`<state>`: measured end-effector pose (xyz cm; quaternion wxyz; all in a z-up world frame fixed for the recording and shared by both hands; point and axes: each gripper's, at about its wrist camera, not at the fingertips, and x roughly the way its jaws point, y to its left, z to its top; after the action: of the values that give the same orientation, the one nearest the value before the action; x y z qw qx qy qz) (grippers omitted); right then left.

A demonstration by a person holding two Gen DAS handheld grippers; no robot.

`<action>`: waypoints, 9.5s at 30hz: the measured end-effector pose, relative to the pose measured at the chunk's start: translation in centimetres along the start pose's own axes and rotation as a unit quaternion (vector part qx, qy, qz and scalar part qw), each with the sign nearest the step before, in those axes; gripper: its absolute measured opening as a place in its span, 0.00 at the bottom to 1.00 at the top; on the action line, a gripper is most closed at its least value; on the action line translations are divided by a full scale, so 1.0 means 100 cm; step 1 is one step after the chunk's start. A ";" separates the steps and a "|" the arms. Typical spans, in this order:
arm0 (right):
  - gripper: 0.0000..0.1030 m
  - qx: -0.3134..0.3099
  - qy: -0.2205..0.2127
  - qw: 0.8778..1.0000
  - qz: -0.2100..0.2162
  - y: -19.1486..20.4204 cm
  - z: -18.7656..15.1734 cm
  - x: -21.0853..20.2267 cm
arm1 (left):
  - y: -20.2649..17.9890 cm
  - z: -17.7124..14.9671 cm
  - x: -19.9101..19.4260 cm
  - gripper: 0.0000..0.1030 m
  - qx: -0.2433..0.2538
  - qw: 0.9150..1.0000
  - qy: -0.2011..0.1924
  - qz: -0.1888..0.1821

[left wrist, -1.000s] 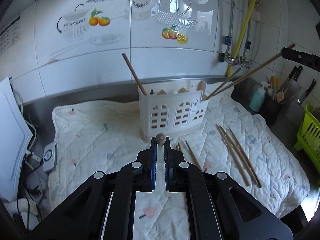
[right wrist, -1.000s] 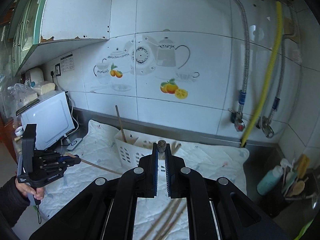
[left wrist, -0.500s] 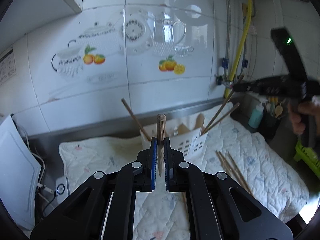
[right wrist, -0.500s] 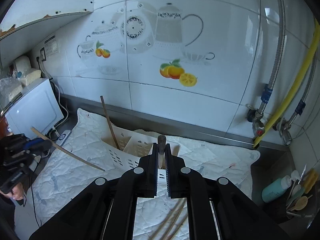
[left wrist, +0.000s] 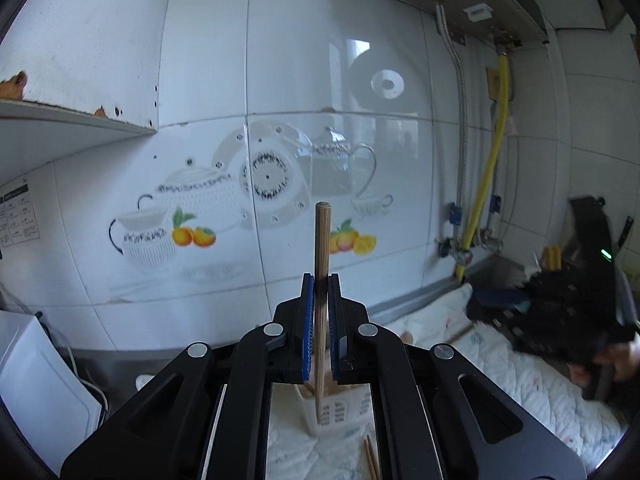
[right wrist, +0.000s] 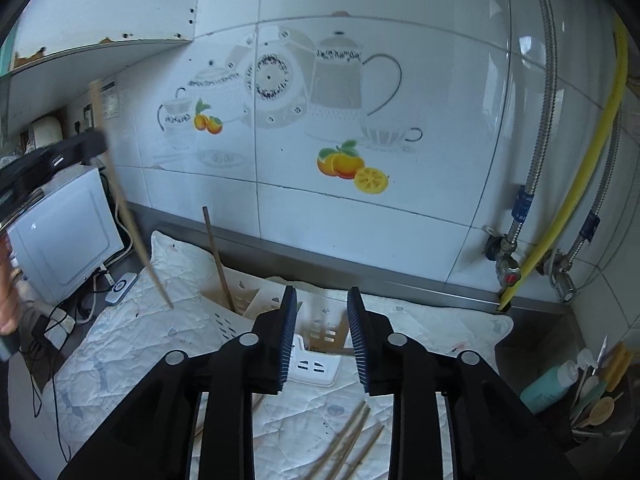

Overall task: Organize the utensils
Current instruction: 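Open the right tool over the holder while the left tool releases its chopstick inside, then lower the left tool onto a chopstick and close while the right tool grasps another, then lift both held chopsticks toward the white utensil holder, then open the right tool over the holder while the left tool lowers its chopstick inside, then release the left tool's chopstick into the holder and move both tools back to the mat, then close the left tool on a chopstick while the right tool grasps another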

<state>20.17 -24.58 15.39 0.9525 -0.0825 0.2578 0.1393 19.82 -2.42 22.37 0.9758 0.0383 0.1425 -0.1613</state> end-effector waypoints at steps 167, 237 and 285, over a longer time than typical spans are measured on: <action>0.07 0.026 -0.011 1.000 -0.007 -0.006 0.014 0.003 | -0.020 -0.116 -0.017 0.05 -0.011 0.991 0.119 -0.054; 0.20 0.142 0.107 0.984 -0.029 0.029 -0.282 -0.005 | -0.012 -0.231 -0.046 0.48 -0.065 0.979 0.193 0.001; 0.06 0.119 0.041 0.989 -0.076 0.025 -0.252 -0.042 | -0.044 -0.310 -0.009 0.01 -0.078 0.959 0.269 -0.029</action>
<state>4.09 -28.93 -4.14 0.9519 0.0069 0.3046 0.0314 9.30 -2.59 -7.10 0.8962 -0.0002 0.4132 -0.1613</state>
